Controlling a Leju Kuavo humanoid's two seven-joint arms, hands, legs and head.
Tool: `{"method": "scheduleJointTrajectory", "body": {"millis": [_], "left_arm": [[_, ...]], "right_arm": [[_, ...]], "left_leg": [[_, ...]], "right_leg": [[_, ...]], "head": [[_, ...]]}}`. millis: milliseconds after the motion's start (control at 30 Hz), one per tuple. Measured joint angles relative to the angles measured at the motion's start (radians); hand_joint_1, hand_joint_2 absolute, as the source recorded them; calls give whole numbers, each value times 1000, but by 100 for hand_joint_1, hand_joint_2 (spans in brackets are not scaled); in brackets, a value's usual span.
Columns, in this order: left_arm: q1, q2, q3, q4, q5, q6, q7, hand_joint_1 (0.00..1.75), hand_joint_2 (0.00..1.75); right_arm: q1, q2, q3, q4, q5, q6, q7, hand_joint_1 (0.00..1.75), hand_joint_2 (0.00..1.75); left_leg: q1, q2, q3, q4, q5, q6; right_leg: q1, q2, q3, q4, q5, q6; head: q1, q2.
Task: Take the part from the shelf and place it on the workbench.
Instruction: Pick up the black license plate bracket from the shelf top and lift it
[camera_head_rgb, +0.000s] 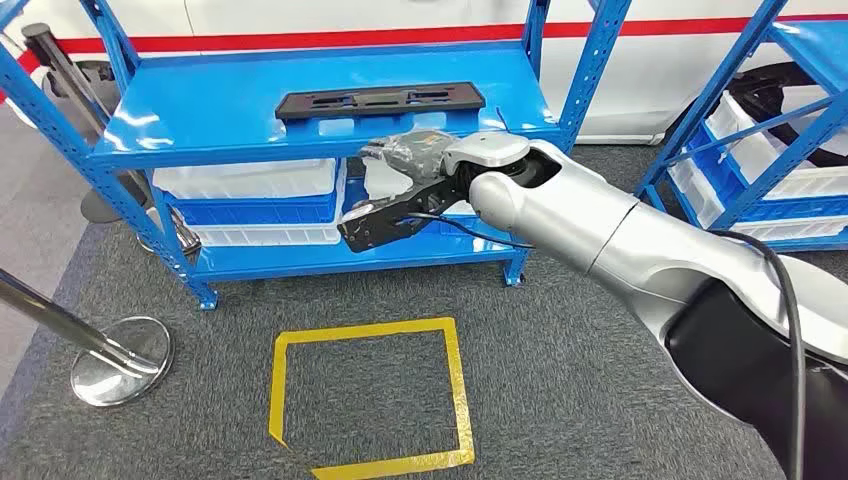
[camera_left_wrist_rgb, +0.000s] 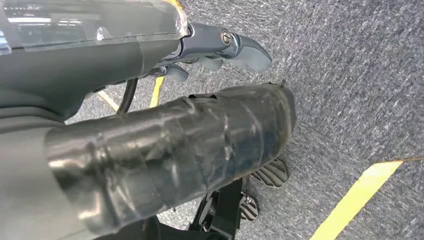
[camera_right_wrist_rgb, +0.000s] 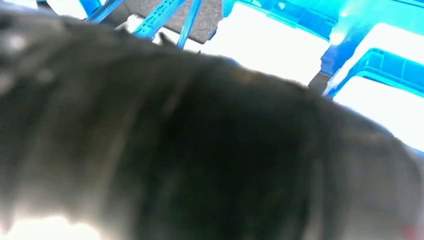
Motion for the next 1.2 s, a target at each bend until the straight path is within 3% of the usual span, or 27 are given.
{"method": "scheduleJointTrajectory", "body": {"millis": [100,167,267,333,367,467,533,600,667,700,767,833,867,900,967,1000,1033,1133,1200], "left_arm": [[1,0,0,0,-1,0,0,0,0],[1,-1,1,0,-2,0,0,0,0],[1,1,1,0,-2,0,-1,0,0],[2,1,1,0,-1,-2,-2,0,0],[2,1,2,0,0,-2,-2,0,0],[2,2,3,0,0,-3,-6,0,0],[1,2,4,0,0,-3,-7,0,0],[1,2,6,0,0,-3,-7,0,0],[1,1,7,0,-1,-3,-7,0,0],[1,1,8,0,-2,-2,-7,0,0],[1,1,8,0,-3,0,-7,0,0],[1,1,9,0,-4,0,-5,0,0],[1,1,9,0,-4,0,-5,0,0],[1,1,9,0,-4,0,-4,0,0],[1,1,9,0,-5,0,-3,0,0],[0,1,9,0,-5,0,-3,0,0],[0,1,9,0,-5,0,-4,0,0],[0,0,10,0,-5,0,-5,0,0],[0,0,11,0,-5,0,-5,0,0]], "right_arm": [[0,-1,0,0,-1,0,0,0,0],[-2,-3,0,0,-1,0,1,0,0],[-3,-5,0,0,-1,2,1,0,0],[-1,-6,0,0,-1,5,1,0,0],[-1,-6,0,0,-1,6,1,0,0],[-4,-7,0,0,-2,7,1,0,0],[-5,-8,0,0,-2,7,1,0,0],[-5,-9,0,0,-2,8,1,0,0],[-8,-12,0,0,-2,8,1,0,0],[-9,-14,0,0,-2,8,1,0,0],[-9,-18,0,0,-4,8,1,0,0],[-5,-19,0,0,-5,8,1,0,0],[-3,-20,0,0,-5,8,1,0,0],[-3,-21,0,0,-6,8,1,0,0],[-5,-21,0,0,-7,8,2,0,0],[-6,-21,0,-1,-9,8,2,0,0],[-7,-21,0,-1,-10,8,2,0,0],[-8,-22,0,-2,-11,8,2,0,0],[-10,-22,0,-2,-12,8,2,0,0]], "left_leg": [[2,0,-1,-3,0,-11],[4,1,-11,22,-20,-20],[5,2,-83,184,-103,-31],[5,2,-122,263,-120,-34],[5,2,-117,249,-100,-34],[4,2,-32,66,-11,-28],[-1,1,-3,5,-2,-19],[-1,0,0,1,0,-10],[3,2,3,-6,4,2],[6,3,4,-9,6,7],[6,4,4,-10,6,14],[6,4,5,-10,4,15],[6,3,6,-9,4,15],[6,3,7,-9,3,14],[4,1,9,-7,-1,9],[3,1,9,-6,-2,5],[1,0,9,-6,-4,1],[2,1,9,-6,-7,-15],[5,2,-8,36,-36,-23]], "right_leg": [[-1,1,0,-2,2,-6],[-6,0,5,-12,8,-16],[-7,-1,9,-17,10,-26],[-6,-1,9,-15,9,-27],[-6,0,9,-13,8,-27],[-5,1,8,-3,0,-20],[-2,1,4,1,-2,-12],[0,1,4,0,-1,-4],[-1,1,-4,20,-17,5],[-2,1,-19,55,-40,10],[-7,1,-77,177,-100,17],[-12,1,-126,273,-125,21],[-14,0,-128,273,-111,22],[-16,0,-111,232,-79,21],[-16,0,-49,97,-12,14],[-14,0,-24,43,5,11],[-11,1,-11,12,11,8],[-9,2,-4,-5,8,-1],[-14,1,3,-14,11,-14]], "head": [[0,0],[0,0],[0,0],[0,0],[0,0],[0,0],[0,0],[0,0],[0,0],[1,0],[1,0],[1,0],[1,0],[1,0],[1,0],[1,0],[0,0],[0,0],[0,0]]}}
